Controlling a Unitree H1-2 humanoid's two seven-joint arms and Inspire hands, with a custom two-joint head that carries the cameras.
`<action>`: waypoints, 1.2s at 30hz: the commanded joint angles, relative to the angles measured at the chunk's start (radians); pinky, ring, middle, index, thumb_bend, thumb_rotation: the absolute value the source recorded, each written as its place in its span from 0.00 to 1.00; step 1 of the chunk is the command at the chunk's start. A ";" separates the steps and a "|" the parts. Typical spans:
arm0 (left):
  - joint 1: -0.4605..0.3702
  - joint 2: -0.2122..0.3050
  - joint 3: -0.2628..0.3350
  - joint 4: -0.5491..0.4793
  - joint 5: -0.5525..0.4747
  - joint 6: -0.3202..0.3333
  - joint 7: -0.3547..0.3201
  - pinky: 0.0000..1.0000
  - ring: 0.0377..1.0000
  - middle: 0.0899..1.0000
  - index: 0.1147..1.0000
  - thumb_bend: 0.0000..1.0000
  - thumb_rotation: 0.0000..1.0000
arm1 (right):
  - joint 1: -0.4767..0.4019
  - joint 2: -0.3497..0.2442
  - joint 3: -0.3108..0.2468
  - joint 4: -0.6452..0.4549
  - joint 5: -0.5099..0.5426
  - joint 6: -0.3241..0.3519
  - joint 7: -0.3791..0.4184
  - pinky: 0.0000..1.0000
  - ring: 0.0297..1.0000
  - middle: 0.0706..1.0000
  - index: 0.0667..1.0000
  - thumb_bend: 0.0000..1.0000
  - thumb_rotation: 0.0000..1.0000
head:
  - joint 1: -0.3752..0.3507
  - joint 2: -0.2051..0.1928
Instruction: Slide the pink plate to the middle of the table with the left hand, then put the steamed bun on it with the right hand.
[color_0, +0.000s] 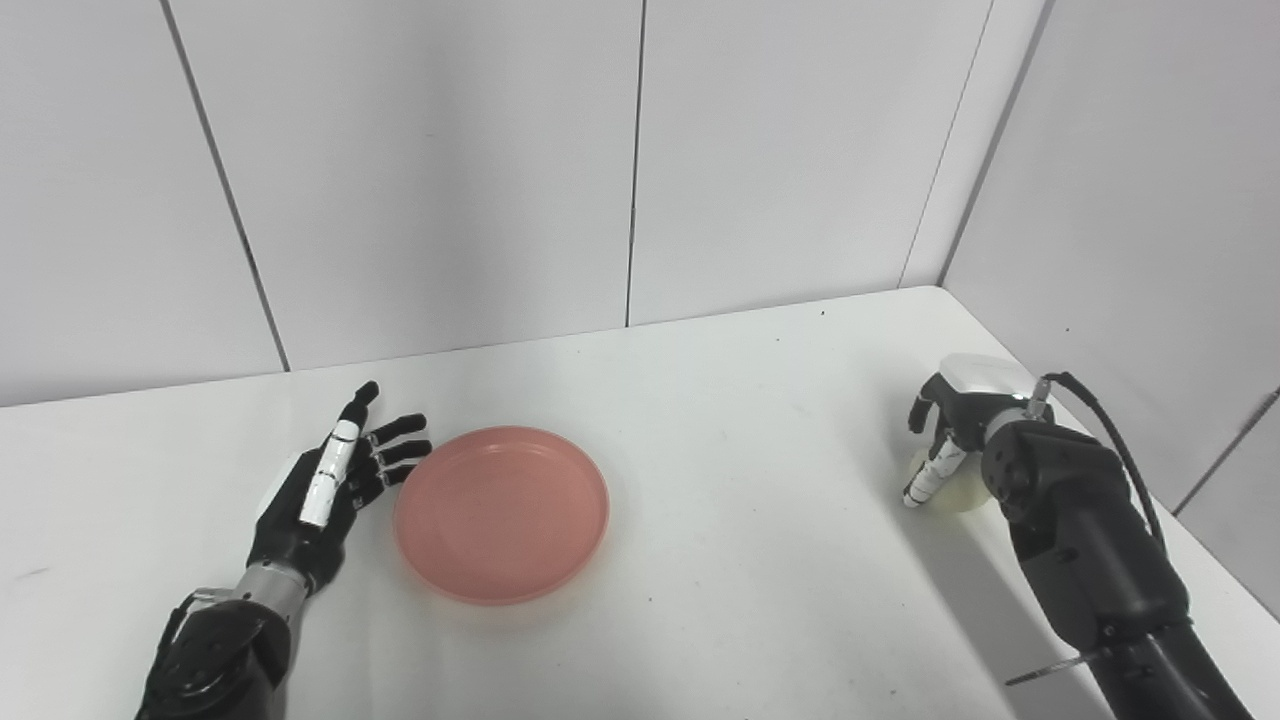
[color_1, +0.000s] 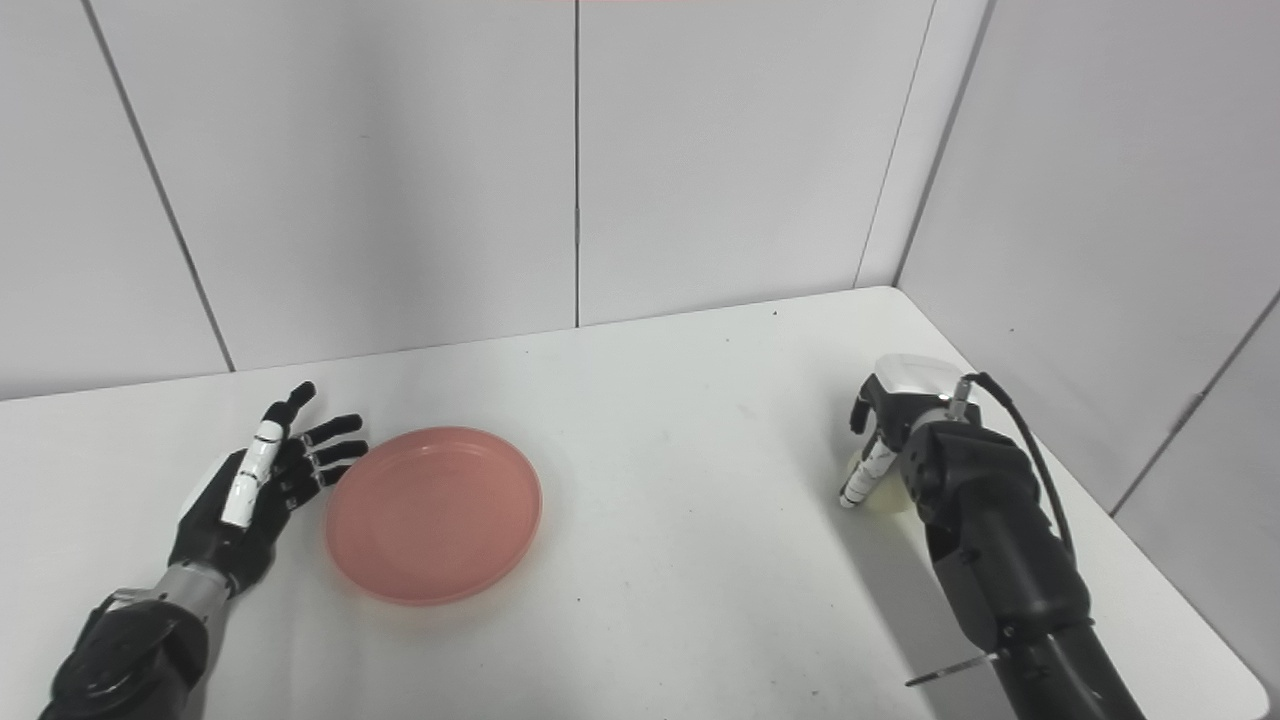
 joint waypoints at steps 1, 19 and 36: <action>0.010 0.002 -0.010 0.020 0.006 0.034 -0.013 0.68 0.72 0.77 1.00 0.66 0.94 | -0.042 -0.005 -0.004 -0.073 -0.015 0.009 -0.011 0.22 0.27 0.43 0.57 0.56 0.00 | 0.001 0.000; -0.004 -0.027 -0.011 0.053 0.008 0.027 -0.003 0.71 0.72 0.77 1.00 0.64 0.91 | -0.215 0.097 0.159 -0.245 0.067 -0.019 -0.002 0.27 0.34 0.44 0.60 0.56 0.00 | 0.089 -0.007; -0.049 -0.077 -0.018 0.168 0.032 -0.039 0.024 0.70 0.71 0.77 1.00 0.64 0.91 | -0.299 0.283 0.348 -0.190 0.094 -0.017 -0.019 0.28 0.36 0.40 0.50 0.52 0.01 | 0.264 0.006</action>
